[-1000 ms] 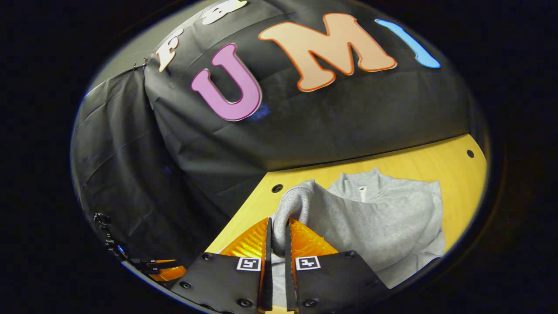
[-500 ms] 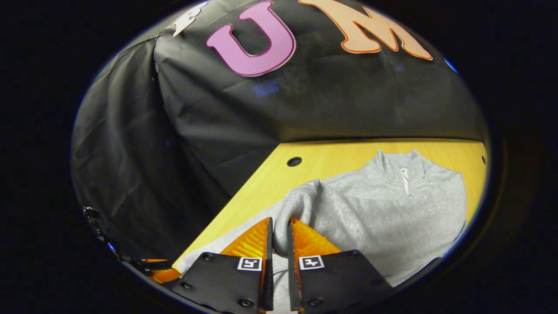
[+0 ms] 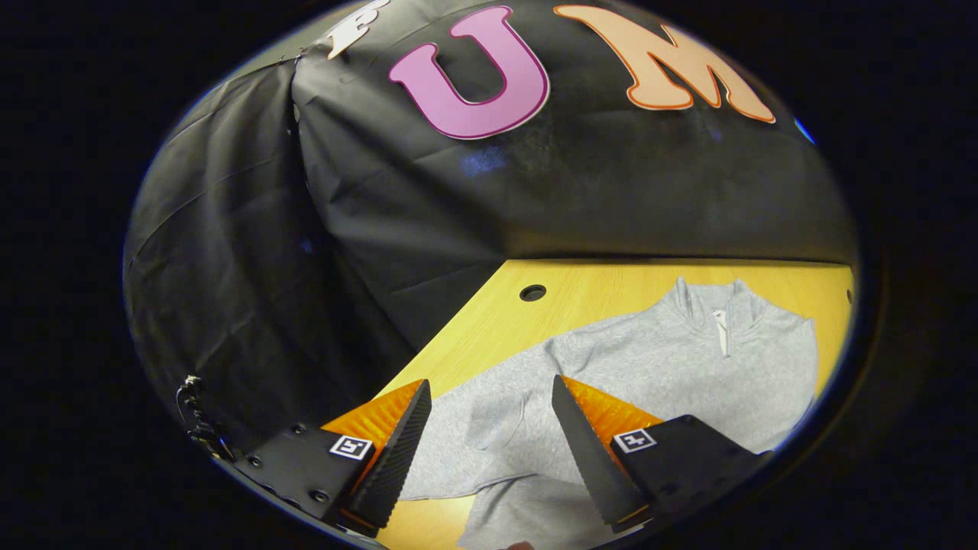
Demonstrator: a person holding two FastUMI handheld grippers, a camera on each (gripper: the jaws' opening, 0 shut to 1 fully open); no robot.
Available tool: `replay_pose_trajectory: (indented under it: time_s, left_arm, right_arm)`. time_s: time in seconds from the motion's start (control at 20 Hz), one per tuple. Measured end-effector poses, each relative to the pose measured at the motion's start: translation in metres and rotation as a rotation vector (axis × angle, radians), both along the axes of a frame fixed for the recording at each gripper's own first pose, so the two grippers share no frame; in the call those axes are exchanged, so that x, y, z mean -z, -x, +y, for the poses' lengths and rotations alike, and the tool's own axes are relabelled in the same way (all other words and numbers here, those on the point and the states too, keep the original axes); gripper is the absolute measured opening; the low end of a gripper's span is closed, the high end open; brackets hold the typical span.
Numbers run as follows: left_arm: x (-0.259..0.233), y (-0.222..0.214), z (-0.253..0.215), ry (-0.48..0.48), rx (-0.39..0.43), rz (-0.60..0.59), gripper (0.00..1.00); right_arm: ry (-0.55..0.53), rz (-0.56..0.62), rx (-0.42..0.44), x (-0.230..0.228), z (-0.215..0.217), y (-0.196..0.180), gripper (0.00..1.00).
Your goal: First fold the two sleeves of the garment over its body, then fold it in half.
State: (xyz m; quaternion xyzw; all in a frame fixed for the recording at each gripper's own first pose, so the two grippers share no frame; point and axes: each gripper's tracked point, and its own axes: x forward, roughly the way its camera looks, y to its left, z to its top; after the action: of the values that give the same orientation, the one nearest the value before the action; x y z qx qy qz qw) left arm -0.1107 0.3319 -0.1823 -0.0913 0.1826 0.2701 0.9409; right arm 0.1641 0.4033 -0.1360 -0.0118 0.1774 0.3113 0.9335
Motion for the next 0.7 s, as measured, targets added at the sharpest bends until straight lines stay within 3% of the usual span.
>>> replay_pose_trajectory:
  time_s: [0.4,0.6,0.7]
  left_arm:
    - [0.011,0.006,0.010,-0.019,-0.049,0.052,0.92]
    - [0.014,0.008,0.013,-0.079,-0.055,0.099,0.89]
    - [0.010,0.008,0.011,-0.107,-0.038,0.101,0.86]
  right_arm:
    - [0.072,-0.143,0.085,-0.045,-0.068,0.016,0.98]
    - [0.096,-0.168,0.136,-0.061,-0.112,0.030,0.94]
    - [0.117,-0.179,0.166,-0.067,-0.136,0.039,0.98]
